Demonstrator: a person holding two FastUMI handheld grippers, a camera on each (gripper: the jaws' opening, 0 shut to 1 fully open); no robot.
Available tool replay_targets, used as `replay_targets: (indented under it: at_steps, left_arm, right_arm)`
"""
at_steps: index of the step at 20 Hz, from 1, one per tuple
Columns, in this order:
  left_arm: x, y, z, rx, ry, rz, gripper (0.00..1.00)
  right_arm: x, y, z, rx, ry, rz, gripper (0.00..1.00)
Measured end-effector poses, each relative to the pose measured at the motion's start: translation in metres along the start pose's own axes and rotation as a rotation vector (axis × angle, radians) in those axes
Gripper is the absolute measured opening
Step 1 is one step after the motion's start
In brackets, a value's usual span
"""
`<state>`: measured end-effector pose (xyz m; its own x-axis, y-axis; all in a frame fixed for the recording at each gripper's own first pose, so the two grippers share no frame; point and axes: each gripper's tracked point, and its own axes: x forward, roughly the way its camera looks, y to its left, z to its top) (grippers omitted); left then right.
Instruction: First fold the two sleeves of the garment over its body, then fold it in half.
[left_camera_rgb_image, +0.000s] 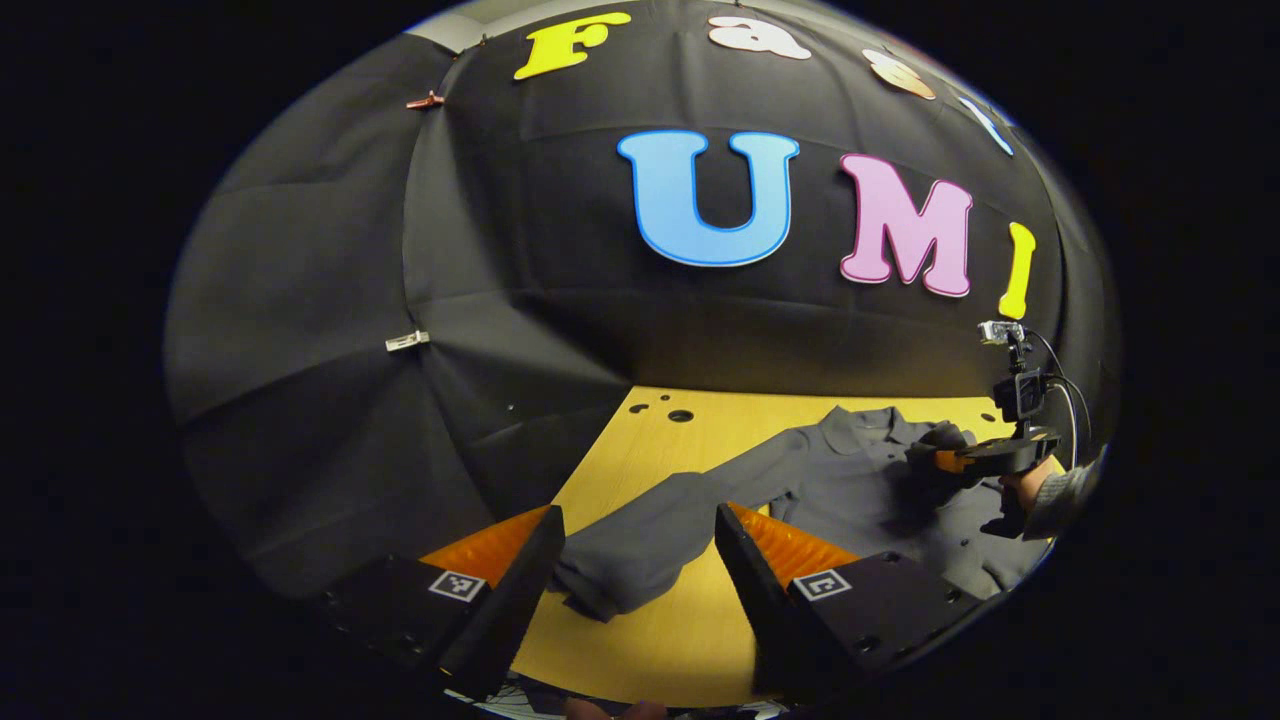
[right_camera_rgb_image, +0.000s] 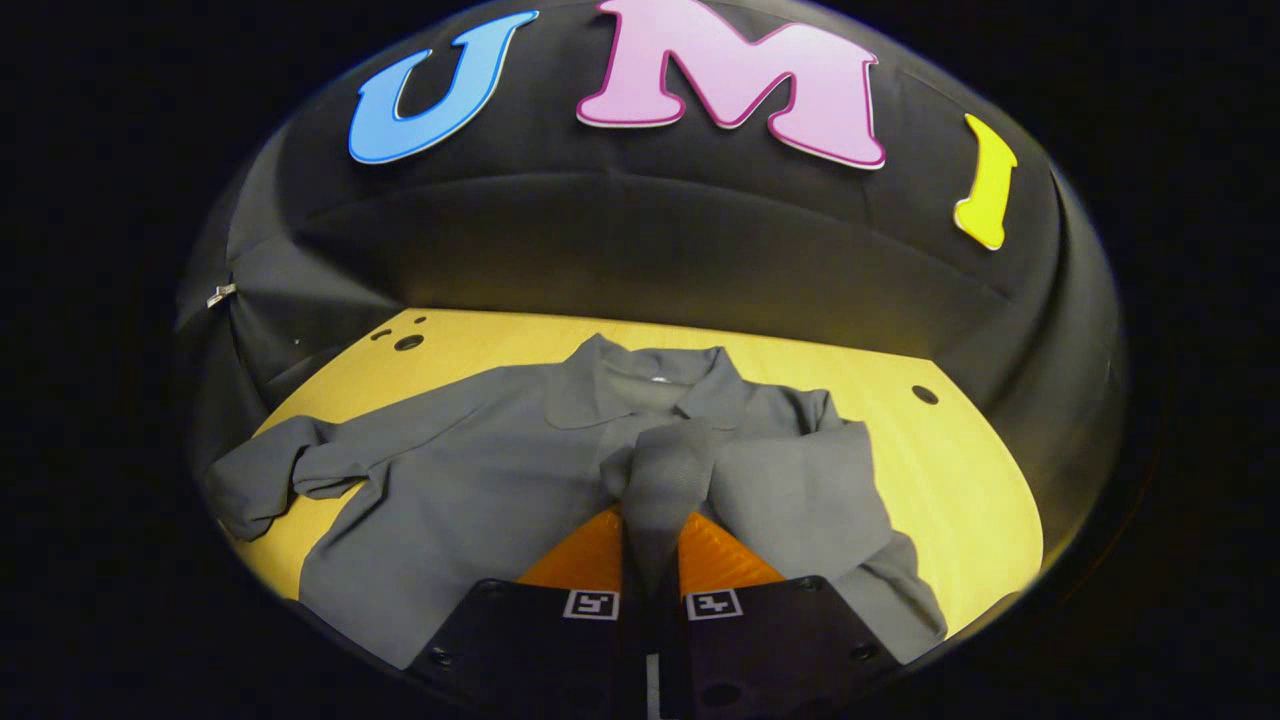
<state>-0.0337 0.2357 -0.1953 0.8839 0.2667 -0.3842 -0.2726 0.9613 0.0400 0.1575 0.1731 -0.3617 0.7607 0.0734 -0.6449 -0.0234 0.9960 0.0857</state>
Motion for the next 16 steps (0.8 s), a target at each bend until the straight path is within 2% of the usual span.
replay_targets:
  at_steps: [2,4,5,6,7,10,11,12,13,14,16]
  left_arm:
    - [0.011,0.01,-0.009,0.004,0.02,0.007,0.96]
    - [0.021,0.021,-0.016,0.01,0.036,0.023,0.96]
    - [0.024,0.027,-0.017,0.008,0.038,0.031,0.96]
    - [0.03,0.028,-0.019,0.005,0.041,0.033,0.96]
    - [0.035,0.03,-0.02,0.001,0.046,0.032,0.96]
    - [0.047,0.034,-0.027,0.0,0.059,0.019,0.96]
    - [0.05,0.035,-0.031,-0.004,0.066,0.014,0.96]
    - [0.052,0.036,-0.033,-0.009,0.072,0.011,0.96]
    - [0.057,0.034,-0.038,-0.013,0.079,0.006,0.96]
    - [0.062,0.032,-0.041,-0.015,0.086,0.0,0.96]
    - [0.07,0.029,-0.046,-0.012,0.098,-0.014,0.96]
  right_arm:
    - [0.009,0.016,-0.008,0.013,0.027,0.026,0.12]
    - [0.014,0.037,-0.009,0.038,0.033,0.084,0.16]
    - [0.016,0.047,-0.014,0.056,0.049,0.115,0.21]
    - [0.018,0.055,-0.017,0.073,0.064,0.14,0.18]
    - [0.018,0.062,-0.019,0.084,0.075,0.154,0.31]
    - [0.016,0.079,-0.018,0.109,0.083,0.197,0.39]
    - [0.012,0.088,-0.017,0.119,0.086,0.227,0.55]
    - [0.008,0.095,-0.016,0.125,0.086,0.252,0.45]
    - [0.004,0.1,-0.016,0.124,0.092,0.267,0.42]
    - [0.0,0.103,-0.015,0.122,0.096,0.278,0.58]
    - [-0.009,0.108,-0.014,0.126,0.102,0.29,0.62]
